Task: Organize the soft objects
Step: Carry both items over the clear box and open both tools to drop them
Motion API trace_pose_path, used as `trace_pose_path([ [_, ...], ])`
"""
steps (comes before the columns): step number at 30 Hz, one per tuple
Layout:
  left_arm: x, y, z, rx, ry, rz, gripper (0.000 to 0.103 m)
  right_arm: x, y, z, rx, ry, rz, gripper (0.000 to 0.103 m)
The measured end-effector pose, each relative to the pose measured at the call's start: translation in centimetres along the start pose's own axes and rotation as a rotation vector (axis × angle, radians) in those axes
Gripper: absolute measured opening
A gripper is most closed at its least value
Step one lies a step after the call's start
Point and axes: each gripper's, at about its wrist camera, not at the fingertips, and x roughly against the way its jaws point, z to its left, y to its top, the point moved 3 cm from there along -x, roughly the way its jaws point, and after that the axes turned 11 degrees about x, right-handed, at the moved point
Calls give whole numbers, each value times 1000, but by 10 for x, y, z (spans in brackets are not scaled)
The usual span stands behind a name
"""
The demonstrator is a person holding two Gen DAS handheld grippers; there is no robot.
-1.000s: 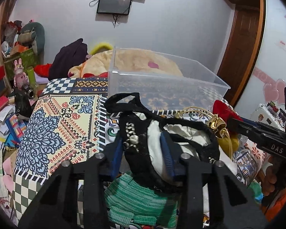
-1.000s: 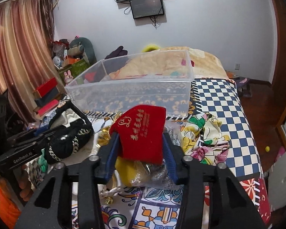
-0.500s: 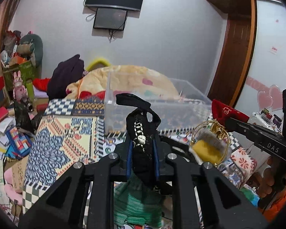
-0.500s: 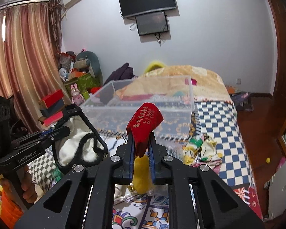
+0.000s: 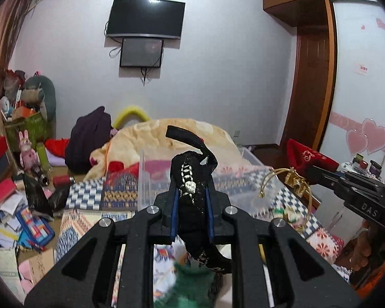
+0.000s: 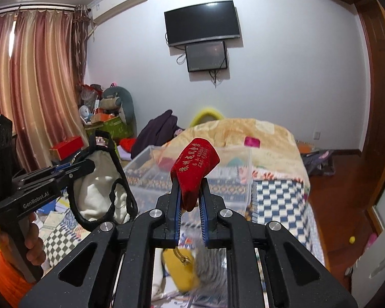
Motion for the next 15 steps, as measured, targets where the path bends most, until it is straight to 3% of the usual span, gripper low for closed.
trace_pose_path([
  [7,-22,30,-3,-2,-4,-14,17,-15,20,-7,17,-29,-28,11],
  [15,-64,48,0,16,-1,13,17,-48,28,-13,32,-44,9,11],
])
